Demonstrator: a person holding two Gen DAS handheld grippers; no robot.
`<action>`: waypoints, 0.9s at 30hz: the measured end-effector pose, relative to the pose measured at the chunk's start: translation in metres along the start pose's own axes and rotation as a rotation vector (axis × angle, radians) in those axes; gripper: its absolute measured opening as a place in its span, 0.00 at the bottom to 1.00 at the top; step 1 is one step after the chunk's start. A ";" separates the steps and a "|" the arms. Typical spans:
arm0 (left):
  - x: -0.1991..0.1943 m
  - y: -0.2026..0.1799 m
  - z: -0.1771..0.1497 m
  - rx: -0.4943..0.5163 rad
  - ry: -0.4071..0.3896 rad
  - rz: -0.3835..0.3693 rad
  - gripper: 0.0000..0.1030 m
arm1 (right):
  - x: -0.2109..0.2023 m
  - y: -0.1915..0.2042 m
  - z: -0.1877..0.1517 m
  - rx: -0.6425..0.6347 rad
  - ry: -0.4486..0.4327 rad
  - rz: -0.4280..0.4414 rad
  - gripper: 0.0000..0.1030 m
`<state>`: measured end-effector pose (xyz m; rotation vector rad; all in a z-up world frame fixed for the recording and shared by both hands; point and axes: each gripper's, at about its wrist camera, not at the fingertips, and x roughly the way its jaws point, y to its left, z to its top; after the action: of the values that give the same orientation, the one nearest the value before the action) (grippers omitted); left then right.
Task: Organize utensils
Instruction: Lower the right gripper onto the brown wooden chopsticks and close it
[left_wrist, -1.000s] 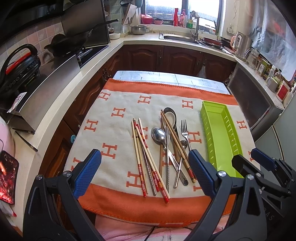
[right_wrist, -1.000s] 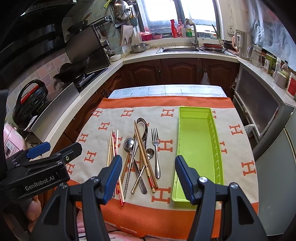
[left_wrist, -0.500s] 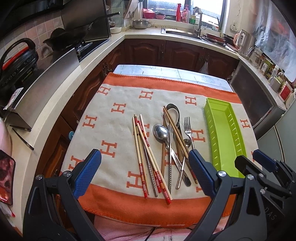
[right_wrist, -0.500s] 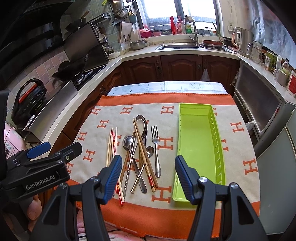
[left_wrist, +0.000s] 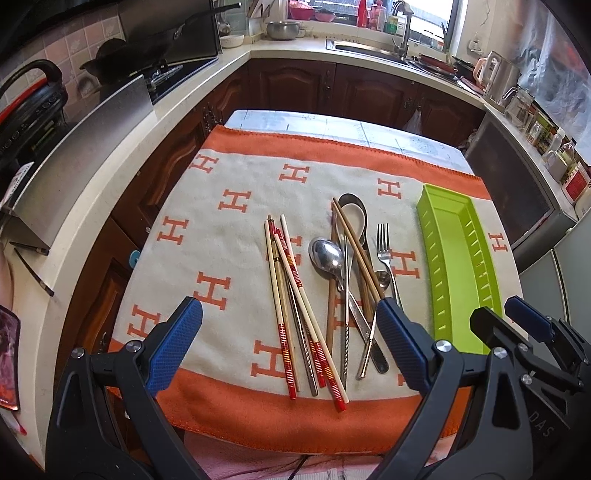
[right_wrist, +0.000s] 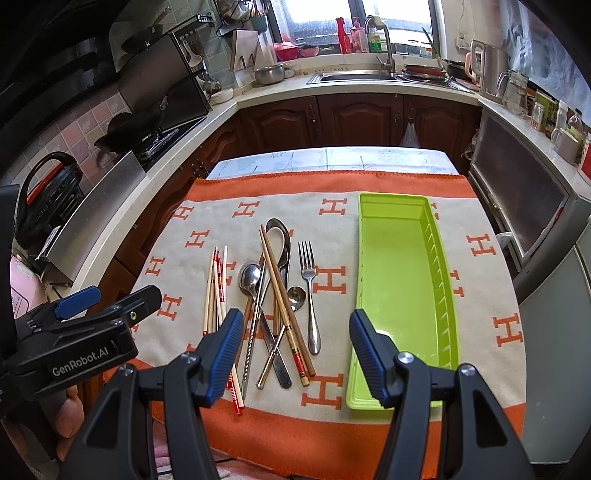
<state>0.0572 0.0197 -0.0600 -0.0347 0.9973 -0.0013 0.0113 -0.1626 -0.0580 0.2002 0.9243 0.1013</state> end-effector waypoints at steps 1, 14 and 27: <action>0.005 0.001 0.002 -0.001 0.008 -0.005 0.91 | 0.001 0.000 0.000 -0.001 0.003 0.001 0.58; 0.070 0.039 0.028 0.013 0.104 -0.092 0.90 | 0.041 0.002 0.032 -0.049 0.072 0.037 0.58; 0.143 0.063 0.027 -0.050 0.280 -0.131 0.72 | 0.132 -0.009 0.058 -0.043 0.305 0.141 0.34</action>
<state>0.1568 0.0815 -0.1675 -0.1485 1.2736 -0.1034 0.1372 -0.1555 -0.1294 0.2138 1.2104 0.2877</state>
